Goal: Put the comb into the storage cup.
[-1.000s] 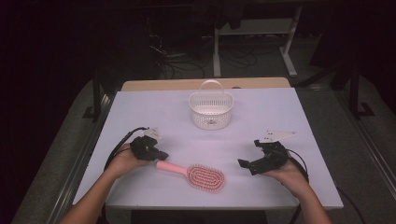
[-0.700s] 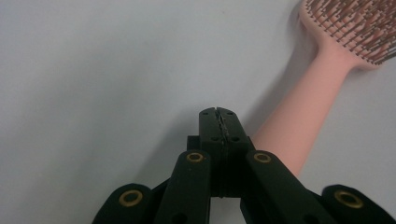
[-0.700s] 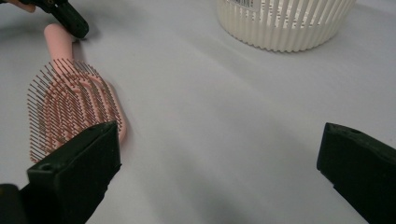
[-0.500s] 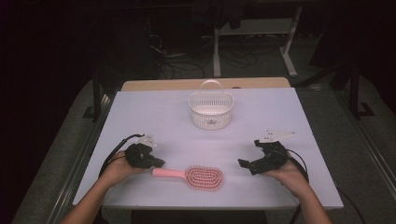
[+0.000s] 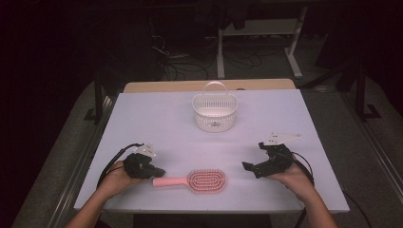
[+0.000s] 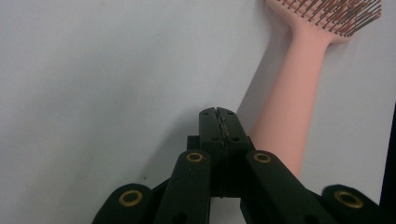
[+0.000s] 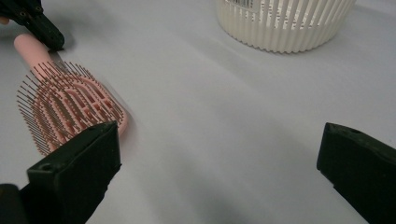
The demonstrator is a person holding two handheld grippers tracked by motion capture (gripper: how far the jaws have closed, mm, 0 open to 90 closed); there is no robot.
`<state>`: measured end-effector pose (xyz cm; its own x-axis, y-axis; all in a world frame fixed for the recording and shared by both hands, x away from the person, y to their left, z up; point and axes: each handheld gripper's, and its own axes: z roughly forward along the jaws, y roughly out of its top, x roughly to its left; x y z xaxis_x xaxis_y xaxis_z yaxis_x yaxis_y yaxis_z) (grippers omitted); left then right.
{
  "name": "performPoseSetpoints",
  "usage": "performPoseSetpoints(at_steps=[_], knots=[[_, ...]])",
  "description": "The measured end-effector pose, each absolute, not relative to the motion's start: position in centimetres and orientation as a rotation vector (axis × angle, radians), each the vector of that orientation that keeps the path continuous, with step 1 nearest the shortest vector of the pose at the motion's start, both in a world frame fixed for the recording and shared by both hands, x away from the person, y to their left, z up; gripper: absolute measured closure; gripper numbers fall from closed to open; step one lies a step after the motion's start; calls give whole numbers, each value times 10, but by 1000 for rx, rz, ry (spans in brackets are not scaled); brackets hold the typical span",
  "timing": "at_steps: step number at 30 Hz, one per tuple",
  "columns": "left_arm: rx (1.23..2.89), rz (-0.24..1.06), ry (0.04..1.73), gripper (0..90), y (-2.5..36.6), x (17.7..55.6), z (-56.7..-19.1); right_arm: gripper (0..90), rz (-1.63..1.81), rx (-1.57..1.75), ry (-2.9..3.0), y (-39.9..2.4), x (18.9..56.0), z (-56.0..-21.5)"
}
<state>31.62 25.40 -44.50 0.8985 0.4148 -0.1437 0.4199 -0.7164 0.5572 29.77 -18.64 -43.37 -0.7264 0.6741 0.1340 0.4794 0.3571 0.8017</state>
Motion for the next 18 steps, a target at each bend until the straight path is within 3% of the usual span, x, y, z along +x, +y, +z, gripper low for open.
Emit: performPoseSetpoints(at_steps=[5, 10, 18], knots=[[2398, 32, 623, 897, 259, 323, -435, 0, 1306, 1038, 2399, -186, 298, -434], [2314, 67, 643, 798, 262, 330, -422, 0, 1307, 1035, 2406, -186, 298, -434], [2161, 122, 693, 522, 267, 333, -411, 0, 1324, 1039, 2407, -186, 297, -433]])
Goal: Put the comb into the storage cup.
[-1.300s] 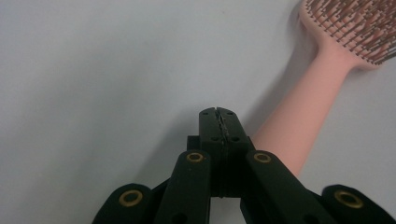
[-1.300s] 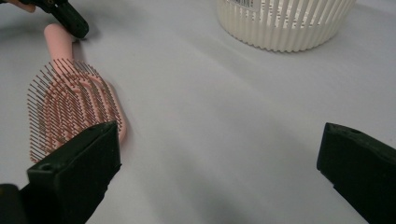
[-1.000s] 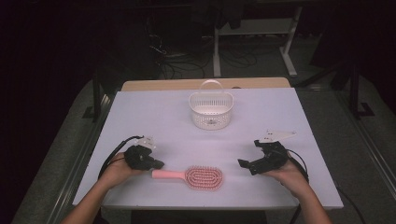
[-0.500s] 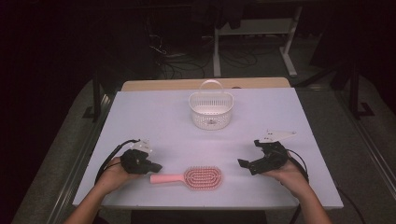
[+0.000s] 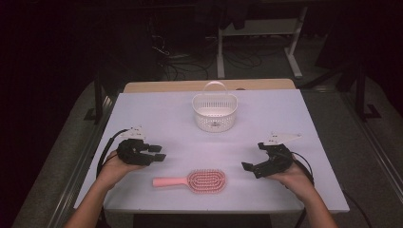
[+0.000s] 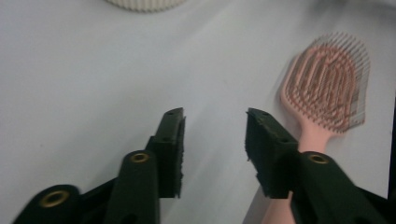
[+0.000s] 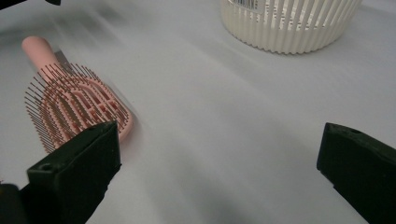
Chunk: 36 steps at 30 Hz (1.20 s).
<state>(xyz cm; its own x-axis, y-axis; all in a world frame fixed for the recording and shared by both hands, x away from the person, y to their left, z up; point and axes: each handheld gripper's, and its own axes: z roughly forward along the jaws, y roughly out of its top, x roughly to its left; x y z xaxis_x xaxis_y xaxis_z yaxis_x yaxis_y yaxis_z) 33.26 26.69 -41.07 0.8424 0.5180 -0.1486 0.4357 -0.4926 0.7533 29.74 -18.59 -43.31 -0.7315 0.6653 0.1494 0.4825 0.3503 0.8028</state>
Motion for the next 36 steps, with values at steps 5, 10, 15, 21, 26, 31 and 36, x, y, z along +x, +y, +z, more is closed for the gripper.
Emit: performPoseSetpoints(at_steps=[5, 10, 15, 21, 26, 31, 36], knots=[[2089, 158, 708, 352, 271, 328, -412, 0, 1331, 1035, 2411, -186, 298, -433], [2088, 166, 703, 150, 270, 323, -419, 0, 1325, 1017, 2418, -185, 297, -432], [2093, 153, 702, 24, 268, 320, -424, 0, 1317, 992, 2444, -183, 297, -430], [2091, 163, 712, 0, 271, 322, -424, 0, 1315, 980, 2461, -183, 297, -430], [2098, 156, 712, 0, 273, 323, -424, 0, 1314, 983, 2457, -184, 297, -430], [2107, 157, 686, 0, 273, 322, -423, 0, 1310, 986, 2457, -183, 297, -431], [2097, 150, 674, 3, 274, 323, -422, 0, 1308, 993, 2454, -184, 298, -431]])
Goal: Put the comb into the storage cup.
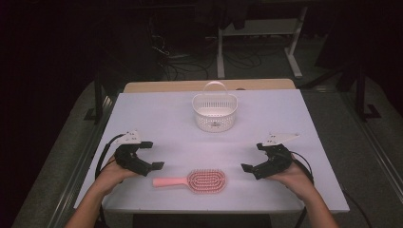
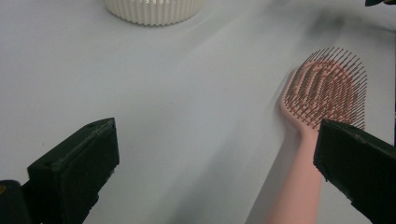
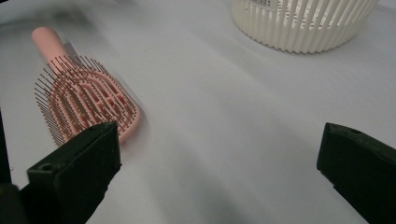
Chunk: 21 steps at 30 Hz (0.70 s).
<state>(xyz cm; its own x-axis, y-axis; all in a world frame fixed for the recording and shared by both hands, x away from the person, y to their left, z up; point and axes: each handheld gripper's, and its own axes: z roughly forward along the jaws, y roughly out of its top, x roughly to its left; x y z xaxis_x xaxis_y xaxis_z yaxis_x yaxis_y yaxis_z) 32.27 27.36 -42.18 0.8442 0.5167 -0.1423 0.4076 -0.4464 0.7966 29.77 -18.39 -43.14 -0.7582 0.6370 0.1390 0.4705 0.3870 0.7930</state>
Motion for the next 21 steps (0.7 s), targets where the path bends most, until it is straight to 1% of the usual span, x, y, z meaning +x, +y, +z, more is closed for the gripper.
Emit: performPoseSetpoints(at_steps=[3, 15, 21], knots=[[2089, 144, 665, 41, 274, 323, -421, 0, 1307, 999, 2455, -184, 298, -432], [2066, 136, 691, 7, 273, 327, -417, 0, 1305, 990, 2452, -184, 298, -432], [2068, 135, 681, 6, 268, 328, -416, 0, 1308, 989, 2442, -184, 297, -432]])
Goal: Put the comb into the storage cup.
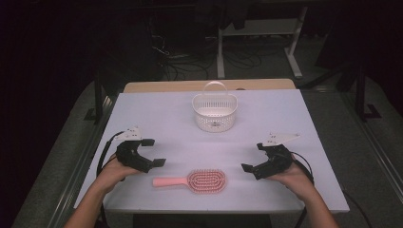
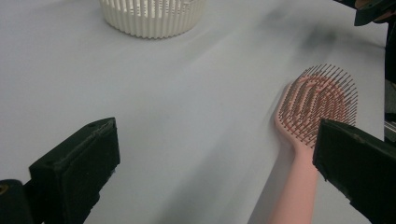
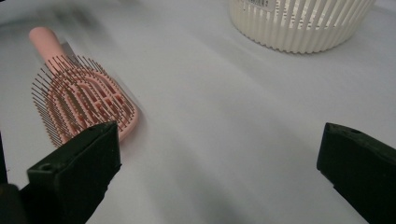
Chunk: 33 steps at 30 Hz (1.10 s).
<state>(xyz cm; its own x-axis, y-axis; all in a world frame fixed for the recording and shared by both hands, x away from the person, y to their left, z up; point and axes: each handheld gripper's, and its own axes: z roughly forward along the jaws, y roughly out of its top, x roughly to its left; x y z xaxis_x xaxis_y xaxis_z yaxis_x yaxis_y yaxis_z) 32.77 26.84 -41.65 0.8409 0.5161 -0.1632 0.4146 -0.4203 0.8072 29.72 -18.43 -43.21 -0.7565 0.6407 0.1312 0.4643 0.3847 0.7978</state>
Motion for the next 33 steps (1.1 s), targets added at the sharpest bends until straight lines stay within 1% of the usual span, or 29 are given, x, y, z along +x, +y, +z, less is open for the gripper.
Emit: performPoseSetpoints(at_steps=[18, 33], knots=[[2070, 122, 639, 6, 258, 330, -414, 0, 1311, 976, 2438, -184, 298, -432], [2078, 101, 571, 8, 241, 331, -408, 0, 1313, 995, 2427, -186, 298, -432]])
